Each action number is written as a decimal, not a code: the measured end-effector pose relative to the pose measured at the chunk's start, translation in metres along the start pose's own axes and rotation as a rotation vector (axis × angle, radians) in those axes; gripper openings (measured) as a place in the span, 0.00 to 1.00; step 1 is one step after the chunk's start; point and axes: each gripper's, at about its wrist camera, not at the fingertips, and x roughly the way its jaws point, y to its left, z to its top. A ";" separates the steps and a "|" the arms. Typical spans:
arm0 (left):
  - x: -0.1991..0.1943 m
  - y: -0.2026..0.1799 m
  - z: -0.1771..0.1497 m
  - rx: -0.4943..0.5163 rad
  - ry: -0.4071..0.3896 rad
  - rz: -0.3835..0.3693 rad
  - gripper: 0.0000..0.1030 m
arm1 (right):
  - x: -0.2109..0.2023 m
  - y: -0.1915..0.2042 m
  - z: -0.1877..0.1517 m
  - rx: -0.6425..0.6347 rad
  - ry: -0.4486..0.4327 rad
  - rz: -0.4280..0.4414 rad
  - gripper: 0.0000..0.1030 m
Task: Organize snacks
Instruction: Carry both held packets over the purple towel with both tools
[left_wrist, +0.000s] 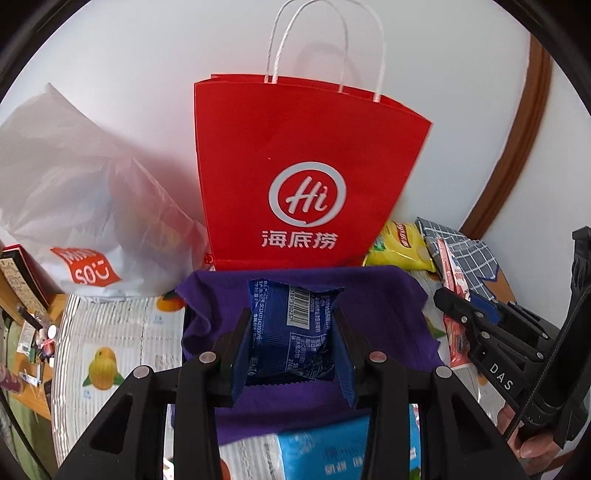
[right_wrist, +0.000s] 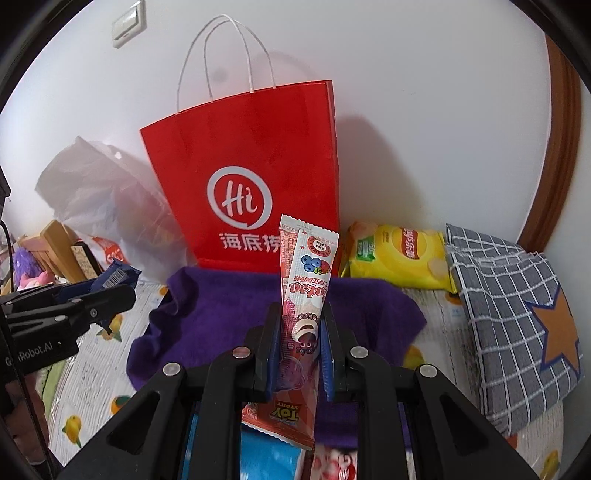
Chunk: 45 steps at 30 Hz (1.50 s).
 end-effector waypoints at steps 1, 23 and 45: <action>0.004 0.000 0.004 0.002 0.002 -0.003 0.37 | 0.003 -0.001 0.002 0.001 0.001 -0.001 0.19; 0.084 0.019 -0.001 -0.006 0.128 0.023 0.37 | 0.078 -0.046 0.002 0.022 0.099 -0.043 0.19; 0.122 0.009 -0.011 0.041 0.243 0.061 0.37 | 0.116 -0.039 -0.014 0.000 0.202 -0.009 0.19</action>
